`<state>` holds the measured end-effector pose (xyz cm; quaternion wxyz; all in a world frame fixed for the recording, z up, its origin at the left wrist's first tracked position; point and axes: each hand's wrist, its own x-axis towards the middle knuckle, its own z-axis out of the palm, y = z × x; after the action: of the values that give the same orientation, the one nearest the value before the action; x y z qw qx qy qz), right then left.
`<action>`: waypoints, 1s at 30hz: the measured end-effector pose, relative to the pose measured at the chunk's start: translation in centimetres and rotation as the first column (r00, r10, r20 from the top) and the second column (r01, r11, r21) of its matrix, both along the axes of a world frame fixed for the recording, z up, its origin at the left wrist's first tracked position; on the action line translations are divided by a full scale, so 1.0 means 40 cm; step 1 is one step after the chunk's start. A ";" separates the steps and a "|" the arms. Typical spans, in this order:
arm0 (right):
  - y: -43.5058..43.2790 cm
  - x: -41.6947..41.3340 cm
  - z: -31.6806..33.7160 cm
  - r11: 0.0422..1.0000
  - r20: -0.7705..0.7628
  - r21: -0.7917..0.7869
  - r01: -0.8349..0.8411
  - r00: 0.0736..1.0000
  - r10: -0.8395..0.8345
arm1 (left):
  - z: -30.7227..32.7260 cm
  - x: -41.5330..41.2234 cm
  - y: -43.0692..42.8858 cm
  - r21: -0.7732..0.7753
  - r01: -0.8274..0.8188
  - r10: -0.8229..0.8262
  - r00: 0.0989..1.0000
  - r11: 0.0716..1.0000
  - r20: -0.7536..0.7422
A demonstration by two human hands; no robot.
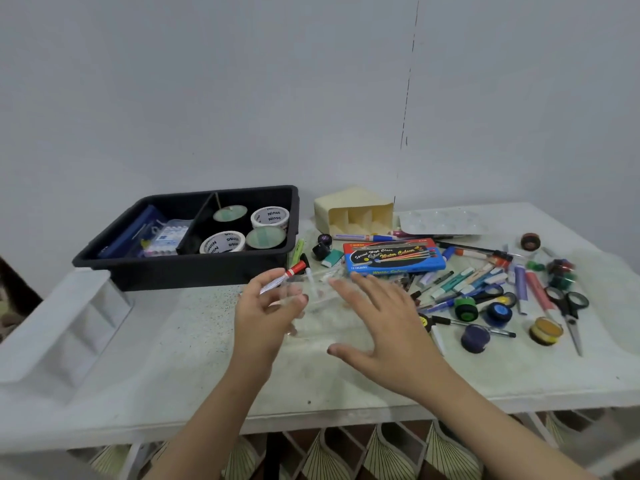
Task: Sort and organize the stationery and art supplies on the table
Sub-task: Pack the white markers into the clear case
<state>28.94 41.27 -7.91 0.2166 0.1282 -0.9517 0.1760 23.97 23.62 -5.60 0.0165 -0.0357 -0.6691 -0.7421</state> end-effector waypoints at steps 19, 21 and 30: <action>-0.021 -0.023 0.035 0.275 0.086 -0.957 0.093 0.996 -0.036 | -0.089 -0.006 -0.056 -0.163 0.112 -0.110 0.994 0.980 0.020; -0.012 -0.008 -0.010 0.341 0.170 -0.925 0.169 0.985 -0.026 | -0.106 -0.017 -0.080 -0.215 0.100 -0.095 0.995 0.972 0.034; 0.029 0.056 -0.133 0.927 0.374 -0.242 0.287 0.909 -0.184 | -0.180 -0.033 -0.131 -0.680 0.186 -0.233 0.972 0.709 0.022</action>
<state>31.19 42.41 -13.22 0.0831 -0.0549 -0.9467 0.3062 22.64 18.39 -12.80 -0.0599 -0.1391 -0.8837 -0.4429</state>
